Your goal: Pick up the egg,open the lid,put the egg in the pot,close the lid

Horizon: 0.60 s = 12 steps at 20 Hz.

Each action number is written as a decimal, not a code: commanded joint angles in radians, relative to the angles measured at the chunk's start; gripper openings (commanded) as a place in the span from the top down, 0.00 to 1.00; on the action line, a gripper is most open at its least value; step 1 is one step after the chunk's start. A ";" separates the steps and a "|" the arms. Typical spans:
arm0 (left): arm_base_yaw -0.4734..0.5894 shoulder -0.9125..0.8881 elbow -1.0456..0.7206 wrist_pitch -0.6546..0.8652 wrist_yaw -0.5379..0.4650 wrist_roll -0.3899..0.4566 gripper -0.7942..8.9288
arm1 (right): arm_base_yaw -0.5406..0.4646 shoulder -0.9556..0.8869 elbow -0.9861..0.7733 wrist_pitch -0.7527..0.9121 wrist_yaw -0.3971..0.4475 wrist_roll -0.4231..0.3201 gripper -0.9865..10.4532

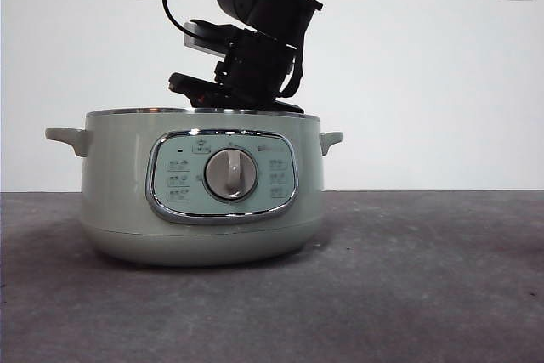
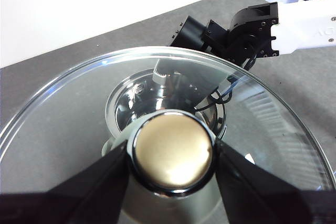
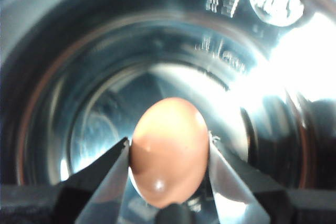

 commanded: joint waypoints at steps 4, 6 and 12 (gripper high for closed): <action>0.003 -0.011 0.007 0.036 0.008 0.008 0.93 | 0.005 0.032 0.003 -0.021 0.023 -0.032 0.92; 0.003 -0.011 0.007 0.028 0.007 0.014 0.93 | 0.005 0.032 0.003 -0.021 0.022 -0.026 0.88; 0.003 -0.010 0.007 0.023 0.007 0.015 0.93 | 0.005 0.009 0.014 -0.016 -0.008 -0.002 0.52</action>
